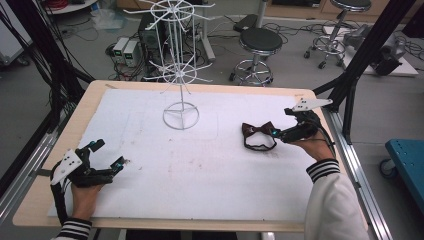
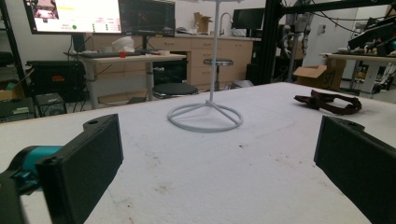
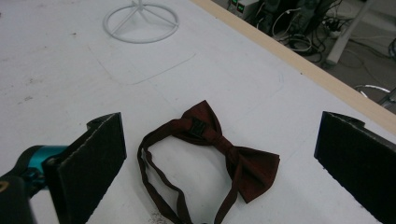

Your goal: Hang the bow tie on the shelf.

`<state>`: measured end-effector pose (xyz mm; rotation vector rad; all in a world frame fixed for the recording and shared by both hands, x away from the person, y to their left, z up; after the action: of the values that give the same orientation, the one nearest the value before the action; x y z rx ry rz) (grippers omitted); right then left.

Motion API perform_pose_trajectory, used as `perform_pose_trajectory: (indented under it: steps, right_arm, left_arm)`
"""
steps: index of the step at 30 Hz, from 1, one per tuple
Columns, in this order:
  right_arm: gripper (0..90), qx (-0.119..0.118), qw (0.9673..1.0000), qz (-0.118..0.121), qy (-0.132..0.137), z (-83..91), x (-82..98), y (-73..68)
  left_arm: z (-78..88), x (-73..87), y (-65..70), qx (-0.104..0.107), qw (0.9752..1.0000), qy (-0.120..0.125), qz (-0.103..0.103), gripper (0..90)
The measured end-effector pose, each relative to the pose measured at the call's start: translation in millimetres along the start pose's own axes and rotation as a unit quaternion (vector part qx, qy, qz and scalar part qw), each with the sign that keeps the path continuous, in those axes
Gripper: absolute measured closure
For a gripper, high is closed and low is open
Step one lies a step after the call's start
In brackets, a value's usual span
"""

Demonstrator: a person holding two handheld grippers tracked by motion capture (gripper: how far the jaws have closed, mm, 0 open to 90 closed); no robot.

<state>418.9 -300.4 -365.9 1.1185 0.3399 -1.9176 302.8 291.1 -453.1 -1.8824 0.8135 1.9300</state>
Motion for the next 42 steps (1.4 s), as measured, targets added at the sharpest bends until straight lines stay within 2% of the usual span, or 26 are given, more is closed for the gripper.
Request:
perform_pose_trajectory:
  steps: [4,10,11,16,18,23,24,29,35,38,42]
  right_arm:
    - [1.4,-0.010,0.9998,0.009,-0.017,-6.9,-2.0,6.1]
    - [1.4,-0.028,0.9991,0.023,-0.022,-16.3,-3.9,6.9]
    - [1.4,-0.039,0.9974,0.037,-0.047,-22.1,-5.4,6.6]
    - [1.4,-0.057,0.9949,0.057,-0.060,-29.1,-12.8,8.6]
    - [1.4,-0.062,0.9926,0.067,-0.081,-33.3,-15.1,11.5]
    - [1.4,-0.072,0.9893,0.077,-0.100,-44.7,-18.6,17.0]
    - [1.4,-0.079,0.9860,0.087,-0.119,-50.8,-18.8,18.2]
    - [1.5,-0.089,0.9839,0.095,-0.122,-61.6,-18.8,21.3]
    - [1.5,-0.106,0.9739,0.117,-0.164,-79.8,-19.3,22.2]
    - [2.1,-0.112,0.9703,0.125,-0.174,-88.1,-20.1,21.8]
    - [2.1,-0.110,0.9673,0.130,-0.188,-96.0,-17.8,21.4]
  left_arm:
    - [0.1,0.0,-0.4,0.000,1.0000,-0.001,0.001,1.7]
    - [0.1,0.0,-0.4,-0.001,1.0000,-0.001,0.001,1.7]
    - [0.1,-0.2,-0.6,-0.001,1.0000,-0.001,0.000,1.7]
    - [0.3,-0.2,-1.1,-0.001,1.0000,-0.001,0.001,1.7]
    - [0.2,-0.2,-1.1,-0.001,1.0000,-0.001,0.003,1.7]
    - [0.1,-0.3,-1.0,-0.001,1.0000,0.000,0.004,1.7]
    - [0.1,-0.3,-1.0,-0.001,1.0000,0.000,0.004,1.7]
    - [0.1,-0.3,-1.0,-0.001,1.0000,0.000,0.004,1.7]
    - [0.3,-0.2,-1.1,-0.001,1.0000,-0.001,0.002,1.7]
    - [0.1,-0.2,-0.9,-0.001,1.0000,-0.001,0.001,1.7]
    - [0.1,-0.2,-0.7,0.000,1.0000,-0.001,0.000,1.7]
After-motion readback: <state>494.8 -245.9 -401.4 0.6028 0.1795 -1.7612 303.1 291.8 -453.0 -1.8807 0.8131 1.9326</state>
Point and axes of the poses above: each handheld gripper's, and its own axes: z roughly backward along the jaws, x roughly out of its underside, y roughly to its right, the point moved 3 cm from there along -z, roughly forward along the jaws, and after that the axes turned 8 degrees about z, right-handed, at the moved point
